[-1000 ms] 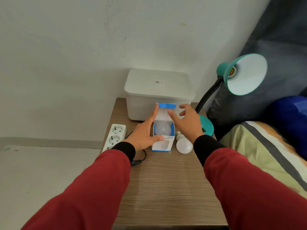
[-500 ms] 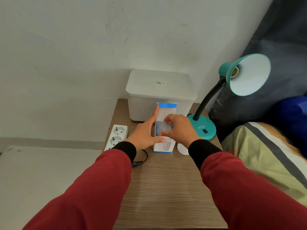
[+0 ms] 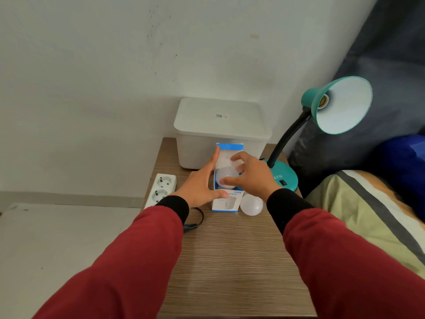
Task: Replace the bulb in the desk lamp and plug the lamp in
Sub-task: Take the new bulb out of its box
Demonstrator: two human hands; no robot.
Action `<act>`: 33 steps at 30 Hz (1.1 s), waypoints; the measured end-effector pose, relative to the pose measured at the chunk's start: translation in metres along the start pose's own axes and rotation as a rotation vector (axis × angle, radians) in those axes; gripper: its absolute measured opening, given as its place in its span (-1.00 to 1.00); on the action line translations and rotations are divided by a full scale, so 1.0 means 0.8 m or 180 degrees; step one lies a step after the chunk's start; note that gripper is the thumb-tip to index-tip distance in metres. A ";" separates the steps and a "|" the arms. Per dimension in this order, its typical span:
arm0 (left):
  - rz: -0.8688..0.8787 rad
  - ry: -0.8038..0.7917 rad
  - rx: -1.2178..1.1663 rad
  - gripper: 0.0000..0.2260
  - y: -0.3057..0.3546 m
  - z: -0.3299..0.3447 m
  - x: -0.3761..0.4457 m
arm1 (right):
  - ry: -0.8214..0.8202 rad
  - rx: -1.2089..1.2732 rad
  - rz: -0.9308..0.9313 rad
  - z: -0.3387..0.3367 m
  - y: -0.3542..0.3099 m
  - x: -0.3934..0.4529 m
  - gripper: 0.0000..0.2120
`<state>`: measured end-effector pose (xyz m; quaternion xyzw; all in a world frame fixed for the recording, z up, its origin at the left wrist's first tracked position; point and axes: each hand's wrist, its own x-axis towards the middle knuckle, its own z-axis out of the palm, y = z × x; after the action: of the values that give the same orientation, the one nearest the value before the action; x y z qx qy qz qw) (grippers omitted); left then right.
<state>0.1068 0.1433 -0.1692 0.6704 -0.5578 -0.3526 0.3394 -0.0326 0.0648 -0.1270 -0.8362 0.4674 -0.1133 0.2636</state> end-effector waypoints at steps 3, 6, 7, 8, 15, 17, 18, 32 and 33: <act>0.0030 0.0008 0.0067 0.06 0.001 0.000 0.000 | 0.0101 0.0597 -0.0147 -0.006 0.010 0.000 -0.41; -0.0001 0.0017 0.0093 0.06 0.003 0.000 0.000 | 0.0283 0.1113 -0.0184 -0.002 0.018 0.002 -0.53; -0.0002 0.0018 0.0092 0.06 0.003 0.000 0.000 | 0.0340 0.1211 -0.0137 0.000 0.017 0.002 -0.59; -0.0003 0.0022 0.0102 0.06 0.004 0.001 0.000 | 0.0389 0.1309 -0.0067 0.002 0.014 0.002 -0.67; -0.0036 0.0073 0.0068 0.07 0.004 0.003 -0.001 | 0.0949 0.2411 0.0443 0.013 0.000 -0.004 -0.85; -0.0027 0.0079 0.0031 0.08 0.004 0.003 -0.001 | 0.1215 0.2508 0.0635 0.017 -0.002 -0.003 -0.87; -0.0022 0.0080 -0.0002 0.09 0.004 0.004 -0.001 | 0.1328 0.2537 0.0702 0.018 -0.004 -0.003 -0.87; -0.0124 0.0497 0.0667 -0.28 0.009 0.003 -0.012 | 0.2000 0.1977 0.1329 -0.024 -0.007 -0.025 -0.79; -0.0114 0.0501 0.0712 -0.30 0.011 0.004 -0.014 | 0.2035 0.1898 0.1336 -0.027 -0.007 -0.028 -0.77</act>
<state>0.0982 0.1527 -0.1621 0.7395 -0.5532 -0.2405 0.2988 -0.0505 0.0788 -0.1045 -0.5351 0.6308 -0.4379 0.3521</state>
